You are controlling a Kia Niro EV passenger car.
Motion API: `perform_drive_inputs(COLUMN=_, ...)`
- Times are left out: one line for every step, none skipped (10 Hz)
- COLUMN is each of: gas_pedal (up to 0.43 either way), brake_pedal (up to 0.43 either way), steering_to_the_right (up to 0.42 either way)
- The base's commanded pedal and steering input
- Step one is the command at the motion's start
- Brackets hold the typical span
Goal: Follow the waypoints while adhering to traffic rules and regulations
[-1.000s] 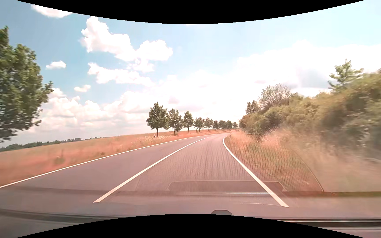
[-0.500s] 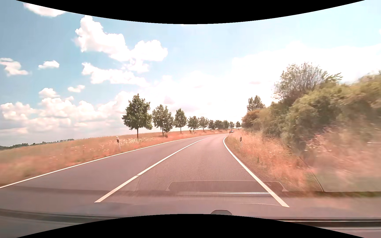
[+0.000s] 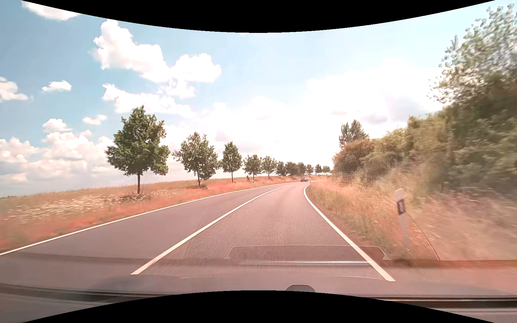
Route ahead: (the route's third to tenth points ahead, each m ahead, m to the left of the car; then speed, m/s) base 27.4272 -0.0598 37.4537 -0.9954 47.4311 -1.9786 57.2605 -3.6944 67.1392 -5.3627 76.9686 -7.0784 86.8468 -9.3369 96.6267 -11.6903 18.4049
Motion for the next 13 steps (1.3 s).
perform_drive_inputs(gas_pedal=0.059, brake_pedal=0.0, steering_to_the_right=0.01)
perform_drive_inputs(gas_pedal=0.059, brake_pedal=0.0, steering_to_the_right=0.01)
perform_drive_inputs(gas_pedal=0.059, brake_pedal=0.0, steering_to_the_right=0.01)
perform_drive_inputs(gas_pedal=0.059, brake_pedal=0.0, steering_to_the_right=0.011)
perform_drive_inputs(gas_pedal=0.059, brake_pedal=0.0, steering_to_the_right=0.011)
perform_drive_inputs(gas_pedal=0.059, brake_pedal=0.0, steering_to_the_right=0.011)
perform_drive_inputs(gas_pedal=0.059, brake_pedal=0.0, steering_to_the_right=0.011)
perform_drive_inputs(gas_pedal=0.059, brake_pedal=0.0, steering_to_the_right=0.011)
perform_drive_inputs(gas_pedal=0.059, brake_pedal=0.0, steering_to_the_right=0.011)
perform_drive_inputs(gas_pedal=0.059, brake_pedal=0.0, steering_to_the_right=0.011)
perform_drive_inputs(gas_pedal=0.059, brake_pedal=0.0, steering_to_the_right=0.011)
perform_drive_inputs(gas_pedal=0.059, brake_pedal=0.0, steering_to_the_right=0.011)
perform_drive_inputs(gas_pedal=0.059, brake_pedal=0.0, steering_to_the_right=0.011)
